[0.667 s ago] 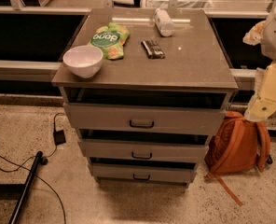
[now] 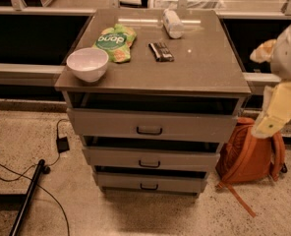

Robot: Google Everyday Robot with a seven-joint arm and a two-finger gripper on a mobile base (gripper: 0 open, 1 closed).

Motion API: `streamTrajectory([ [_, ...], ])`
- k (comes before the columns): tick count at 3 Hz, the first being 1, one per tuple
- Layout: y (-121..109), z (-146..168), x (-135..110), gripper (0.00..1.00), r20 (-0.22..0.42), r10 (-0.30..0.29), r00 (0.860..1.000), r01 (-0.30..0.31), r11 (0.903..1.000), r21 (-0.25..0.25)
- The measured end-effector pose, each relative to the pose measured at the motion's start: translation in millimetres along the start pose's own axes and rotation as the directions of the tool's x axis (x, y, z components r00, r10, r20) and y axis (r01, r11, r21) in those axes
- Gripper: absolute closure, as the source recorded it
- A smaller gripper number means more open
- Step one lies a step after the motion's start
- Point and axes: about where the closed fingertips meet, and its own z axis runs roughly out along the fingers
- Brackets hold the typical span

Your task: Open middle drawer

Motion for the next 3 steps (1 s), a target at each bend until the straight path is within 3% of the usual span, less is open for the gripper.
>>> streamTrajectory([
  [1, 22, 66, 16, 0.00, 0.153, 0.011, 0.988, -0.002, 0.9984, -0.056],
  [2, 39, 122, 29, 0.00, 0.221, -0.067, 0.973, 0.084, 0.9942, -0.067],
  [3, 38, 121, 28, 0.00, 0.220, -0.079, 0.972, 0.096, 0.9934, -0.064],
])
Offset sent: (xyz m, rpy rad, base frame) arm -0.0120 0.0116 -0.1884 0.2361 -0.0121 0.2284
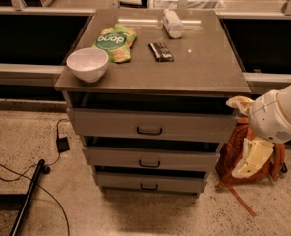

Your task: Open middle drawer

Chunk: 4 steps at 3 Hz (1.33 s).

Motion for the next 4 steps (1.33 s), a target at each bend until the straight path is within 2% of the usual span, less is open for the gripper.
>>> streamTrajectory([
  [1, 0, 17, 7, 0.00, -0.014, -0.044, 0.999, 0.045, 0.9981, 0.041],
  [2, 16, 84, 36, 0.00, -0.013, -0.138, 0.990, 0.139, 0.9892, 0.048],
  [3, 10, 140, 67, 0.00, 0.045, -0.167, 0.985, 0.166, 0.9855, 0.036],
  [4, 13, 154, 73, 0.00, 0.063, -0.166, 0.984, 0.165, 0.9862, 0.016],
])
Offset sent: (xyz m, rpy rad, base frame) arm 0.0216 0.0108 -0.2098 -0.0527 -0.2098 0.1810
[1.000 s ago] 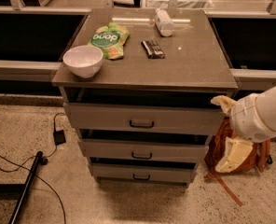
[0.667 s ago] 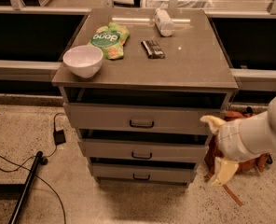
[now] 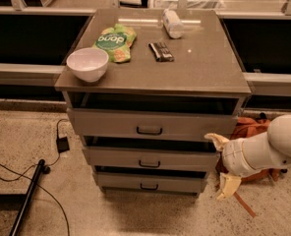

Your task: Open middle drawer

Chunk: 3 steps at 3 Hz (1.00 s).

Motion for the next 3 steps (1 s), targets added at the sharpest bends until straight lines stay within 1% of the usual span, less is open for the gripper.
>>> streamTrajectory([
  [1, -4, 12, -1, 0.00, 0.037, -0.011, 0.999, 0.012, 0.9997, -0.022],
  [2, -14, 61, 5, 0.00, 0.113, -0.025, 0.993, 0.031, 0.9984, -0.047],
  [3, -12, 133, 25, 0.00, 0.153, 0.012, 0.988, 0.004, 0.9941, -0.108],
])
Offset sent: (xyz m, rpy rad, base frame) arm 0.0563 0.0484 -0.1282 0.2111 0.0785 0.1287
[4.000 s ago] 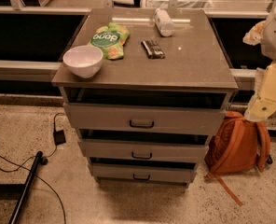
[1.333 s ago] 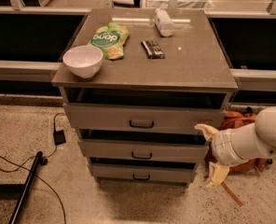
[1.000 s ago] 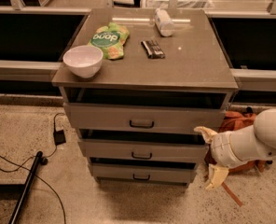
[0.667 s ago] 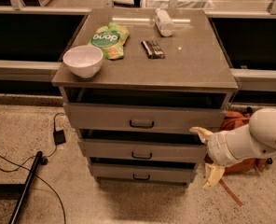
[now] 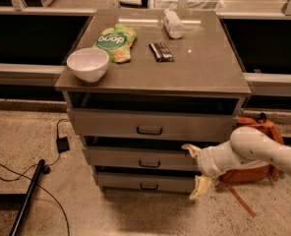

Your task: Open middle drawer

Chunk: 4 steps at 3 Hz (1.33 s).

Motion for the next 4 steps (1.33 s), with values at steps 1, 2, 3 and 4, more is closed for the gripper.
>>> streamTrajectory([
  [1, -1, 34, 23, 0.00, 0.006, 0.044, 0.999, -0.044, 0.9988, -0.023],
  [2, -11, 55, 46, 0.00, 0.014, 0.103, 0.995, -0.103, 0.9946, -0.009],
  [3, -26, 66, 71, 0.00, 0.011, 0.158, 0.987, -0.158, 0.9871, 0.025],
  [4, -45, 63, 88, 0.00, -0.007, 0.177, 0.984, -0.176, 0.9813, 0.078],
])
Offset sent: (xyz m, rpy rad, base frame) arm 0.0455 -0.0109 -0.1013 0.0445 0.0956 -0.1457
